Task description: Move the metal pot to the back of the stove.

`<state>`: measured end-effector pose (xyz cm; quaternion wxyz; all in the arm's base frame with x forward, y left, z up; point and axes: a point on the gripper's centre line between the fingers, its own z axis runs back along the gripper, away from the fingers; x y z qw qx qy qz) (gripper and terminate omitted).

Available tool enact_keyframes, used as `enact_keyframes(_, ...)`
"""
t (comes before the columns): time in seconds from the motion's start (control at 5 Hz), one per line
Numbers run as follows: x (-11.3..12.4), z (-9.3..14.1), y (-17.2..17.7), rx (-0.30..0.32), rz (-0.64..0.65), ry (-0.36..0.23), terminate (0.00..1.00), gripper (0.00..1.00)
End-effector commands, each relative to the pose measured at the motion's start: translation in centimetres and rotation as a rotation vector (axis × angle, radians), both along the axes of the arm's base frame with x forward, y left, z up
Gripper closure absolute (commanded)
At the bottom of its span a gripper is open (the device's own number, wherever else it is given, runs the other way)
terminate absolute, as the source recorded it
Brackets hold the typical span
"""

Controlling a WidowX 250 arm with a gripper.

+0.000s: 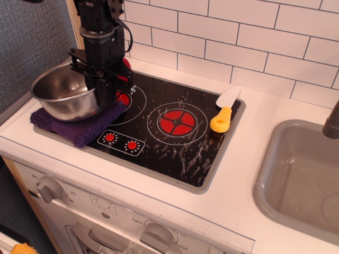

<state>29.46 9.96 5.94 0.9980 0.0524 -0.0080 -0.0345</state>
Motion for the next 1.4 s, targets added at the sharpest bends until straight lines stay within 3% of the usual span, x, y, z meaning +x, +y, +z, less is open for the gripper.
enact_keyframes(0.0,2.3,4.6,-1.4,0.036,-0.064,-0.110,0.00,1.00)
enact_keyframes(0.2,3.7,5.3,-4.7,0.017,-0.122,-0.123,0.00,1.00)
enact_keyframes(0.4,4.6,4.9,-6.8,0.035,-0.166,-0.122,0.00,1.00)
enact_keyframes(0.8,8.2,1.7,-7.7,0.053,-0.167,-0.064,0.00,1.00)
enact_keyframes(1.2,10.0,0.1,-9.6,0.047,-0.213,-0.056,0.00,1.00)
